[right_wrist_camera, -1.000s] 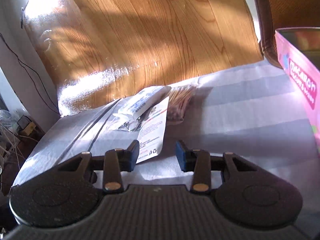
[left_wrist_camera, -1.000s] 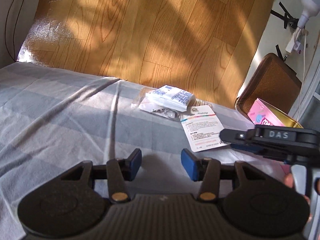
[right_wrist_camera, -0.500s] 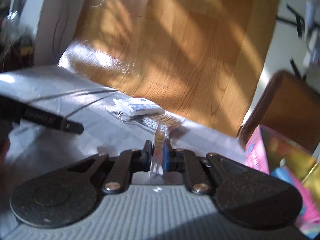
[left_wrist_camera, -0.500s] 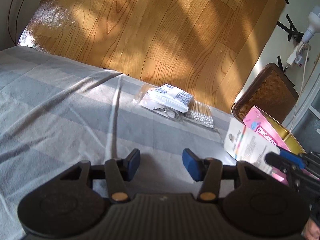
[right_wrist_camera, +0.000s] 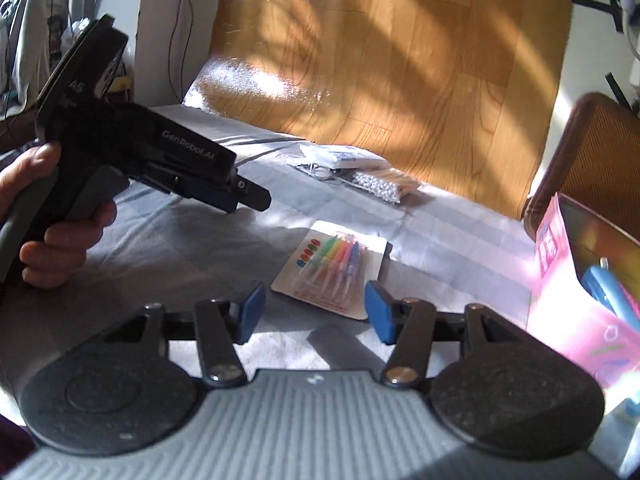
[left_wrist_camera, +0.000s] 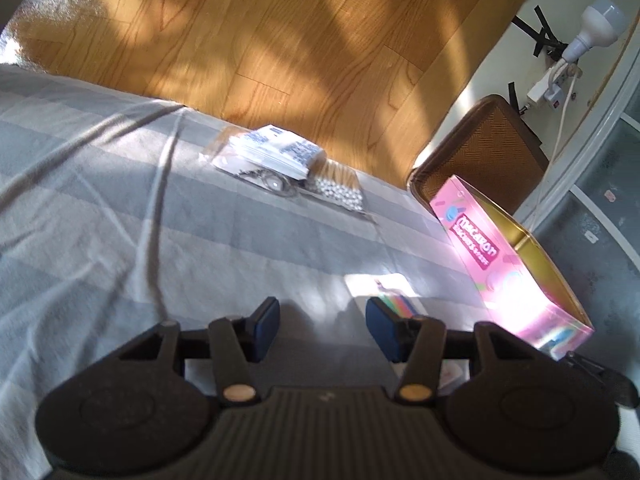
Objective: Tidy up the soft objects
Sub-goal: 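Grasp the colored pen pack with the left gripper and lower it into the tin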
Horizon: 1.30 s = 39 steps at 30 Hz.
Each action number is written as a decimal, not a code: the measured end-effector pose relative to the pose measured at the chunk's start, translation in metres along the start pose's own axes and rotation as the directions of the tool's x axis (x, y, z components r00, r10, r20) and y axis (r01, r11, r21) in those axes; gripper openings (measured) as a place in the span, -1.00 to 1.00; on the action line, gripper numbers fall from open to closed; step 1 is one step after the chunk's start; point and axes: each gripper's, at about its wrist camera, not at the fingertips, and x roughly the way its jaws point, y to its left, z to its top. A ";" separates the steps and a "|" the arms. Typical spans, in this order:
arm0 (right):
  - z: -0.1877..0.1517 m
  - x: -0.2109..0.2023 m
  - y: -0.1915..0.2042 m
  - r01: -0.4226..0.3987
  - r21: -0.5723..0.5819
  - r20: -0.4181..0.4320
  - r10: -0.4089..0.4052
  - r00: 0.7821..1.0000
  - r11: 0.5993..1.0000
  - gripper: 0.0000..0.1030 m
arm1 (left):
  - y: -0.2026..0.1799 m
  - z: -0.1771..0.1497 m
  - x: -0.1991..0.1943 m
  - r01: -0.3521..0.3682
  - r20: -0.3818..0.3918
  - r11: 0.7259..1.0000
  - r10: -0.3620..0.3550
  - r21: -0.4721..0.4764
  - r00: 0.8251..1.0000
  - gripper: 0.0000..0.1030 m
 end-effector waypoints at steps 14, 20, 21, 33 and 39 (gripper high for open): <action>-0.003 0.033 -0.028 -0.055 0.315 -0.034 0.069 0.997 0.947 0.12 | -0.029 -0.004 0.020 0.025 -0.094 0.999 -0.029 -0.042 0.995 0.08; -0.022 0.017 -0.058 -0.183 0.515 0.060 0.178 0.982 0.837 0.12 | -0.050 -0.006 0.037 0.065 -0.130 0.997 -0.069 -0.039 0.989 0.04; -0.023 0.015 -0.060 -0.193 0.528 0.068 0.185 0.980 0.827 0.12 | -0.053 -0.006 0.041 0.081 -0.143 0.996 -0.087 -0.046 0.986 -0.25; 0.000 -0.051 -0.115 0.071 0.408 0.235 -0.179 0.955 0.910 0.11 | -0.189 0.048 0.077 0.287 -0.130 0.943 -0.267 0.168 0.955 -0.48; -0.011 -0.048 -0.185 0.199 0.462 0.155 -0.299 0.941 0.864 0.12 | -0.253 0.051 0.147 0.308 -0.191 0.916 -0.264 0.257 0.945 -0.44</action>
